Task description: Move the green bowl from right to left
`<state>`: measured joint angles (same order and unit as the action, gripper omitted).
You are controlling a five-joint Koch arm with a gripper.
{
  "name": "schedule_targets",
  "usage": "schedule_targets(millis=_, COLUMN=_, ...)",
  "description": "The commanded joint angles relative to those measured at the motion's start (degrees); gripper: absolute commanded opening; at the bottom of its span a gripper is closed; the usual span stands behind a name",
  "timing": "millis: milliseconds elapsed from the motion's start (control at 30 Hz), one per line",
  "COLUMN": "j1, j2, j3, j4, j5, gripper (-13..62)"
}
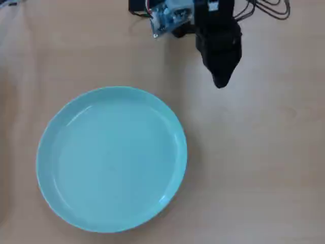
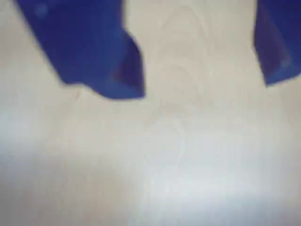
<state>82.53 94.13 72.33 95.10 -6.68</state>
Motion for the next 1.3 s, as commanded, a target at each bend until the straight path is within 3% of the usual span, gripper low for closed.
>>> schedule_targets(millis=0, j1=1.14, j2=-0.53, j3=14.24, j4=-2.11, j5=0.53, gripper=25.3)
schedule_targets(millis=433, j1=4.57, j2=-0.53, j3=14.24, j4=-2.11, j5=0.53, gripper=25.0)
schedule_targets(millis=833, j1=28.83, j2=3.25, j3=13.80, j4=-2.37, j5=-1.58, gripper=24.5)
schedule_targets(millis=1067, j1=45.35, j2=2.72, j3=10.72, j4=-5.71, j5=-22.06, gripper=24.4)
schedule_targets(millis=1267, j1=47.64, j2=-0.44, j3=5.62, j4=-9.32, j5=-34.19, gripper=24.4)
